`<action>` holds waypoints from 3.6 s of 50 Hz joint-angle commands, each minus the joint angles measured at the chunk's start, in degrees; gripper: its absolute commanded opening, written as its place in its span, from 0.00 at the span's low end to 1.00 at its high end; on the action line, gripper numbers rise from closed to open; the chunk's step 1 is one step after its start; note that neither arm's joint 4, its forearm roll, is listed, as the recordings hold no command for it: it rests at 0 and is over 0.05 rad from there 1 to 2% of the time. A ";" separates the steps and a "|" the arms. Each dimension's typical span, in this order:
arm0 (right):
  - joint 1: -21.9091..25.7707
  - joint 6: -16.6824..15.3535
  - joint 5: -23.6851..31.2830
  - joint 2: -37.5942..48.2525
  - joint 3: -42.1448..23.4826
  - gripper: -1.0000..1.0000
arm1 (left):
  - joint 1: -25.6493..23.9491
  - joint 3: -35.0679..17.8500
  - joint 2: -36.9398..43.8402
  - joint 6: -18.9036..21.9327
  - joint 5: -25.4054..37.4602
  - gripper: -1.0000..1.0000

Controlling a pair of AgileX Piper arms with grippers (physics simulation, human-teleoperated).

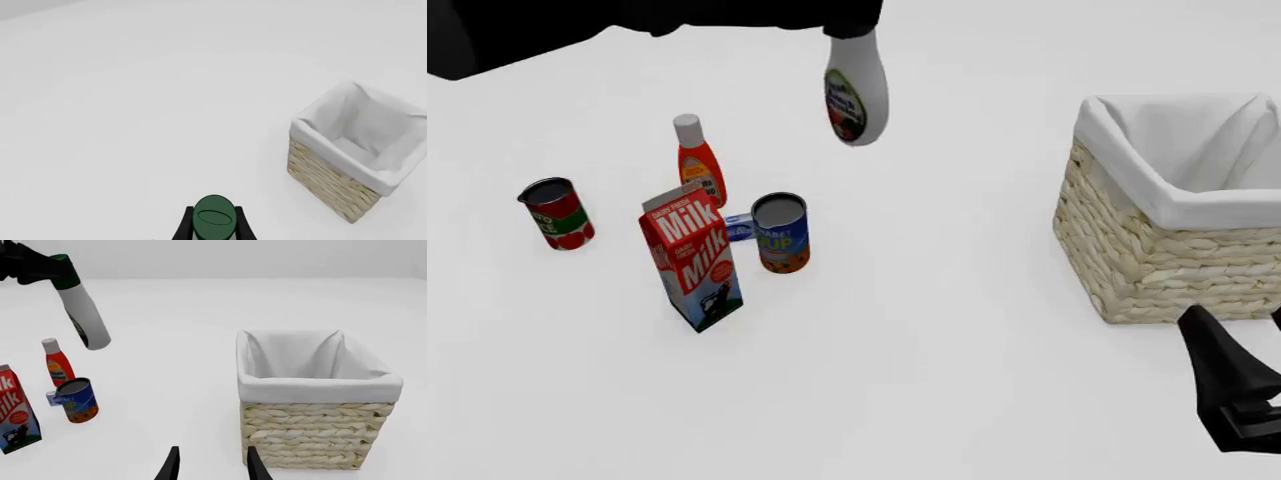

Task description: Pick the salad dressing and place it in the basket.

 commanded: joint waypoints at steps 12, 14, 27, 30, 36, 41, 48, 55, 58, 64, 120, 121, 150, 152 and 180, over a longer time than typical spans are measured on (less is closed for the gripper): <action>2.14 -2.62 -2.08 1.66 -0.07 1.00 | -3.15 3.47 -0.34 0.94 -2.43 0.00; 3.08 -0.45 -4.13 6.61 -1.11 1.00 | -3.10 3.52 -0.30 1.14 -2.44 0.00; 10.83 -13.40 2.62 15.81 -14.54 1.00 | -3.51 3.83 -0.64 0.86 -2.35 0.00; 12.09 -14.28 3.65 16.84 -16.43 1.00 | -3.66 3.76 -0.71 0.73 -2.23 0.00; 15.42 -15.90 4.54 19.31 -20.46 1.00 | -4.17 3.79 -1.00 0.25 -2.00 0.00; 16.68 -17.37 2.58 21.43 -21.77 1.00 | -4.18 3.89 -1.00 0.08 -2.06 0.00; 19.51 -17.10 1.16 23.25 -24.03 1.00 | -4.55 4.20 -1.19 -0.08 -2.17 0.00; 21.42 -17.65 -1.52 25.66 -24.96 1.00 | -4.81 4.37 -1.18 -0.42 -2.30 0.00; 22.14 -18.02 -3.18 27.09 -25.29 1.00 | -5.09 4.57 -1.30 -0.62 -2.34 0.00; 24.36 -18.74 -7.30 30.52 -25.76 1.00 | -5.72 4.85 -1.80 -0.93 -2.28 0.00; 28.01 -17.18 -29.09 51.92 -29.15 1.00 | -8.75 6.92 -4.13 -3.34 -2.69 0.00; 27.86 -16.79 -29.40 52.51 -29.30 1.00 | -8.82 6.91 -4.10 -3.50 -2.69 0.00; 28.53 -16.28 -33.45 59.96 -31.97 1.00 | -10.62 7.67 -5.33 -4.49 -2.52 0.00; 28.36 -16.39 -33.68 60.39 -32.24 1.00 | -10.68 7.66 -5.41 -4.60 -2.47 0.00; 28.35 -15.45 -36.61 64.97 -32.97 1.00 | -11.82 8.19 -6.61 -5.00 -2.07 0.00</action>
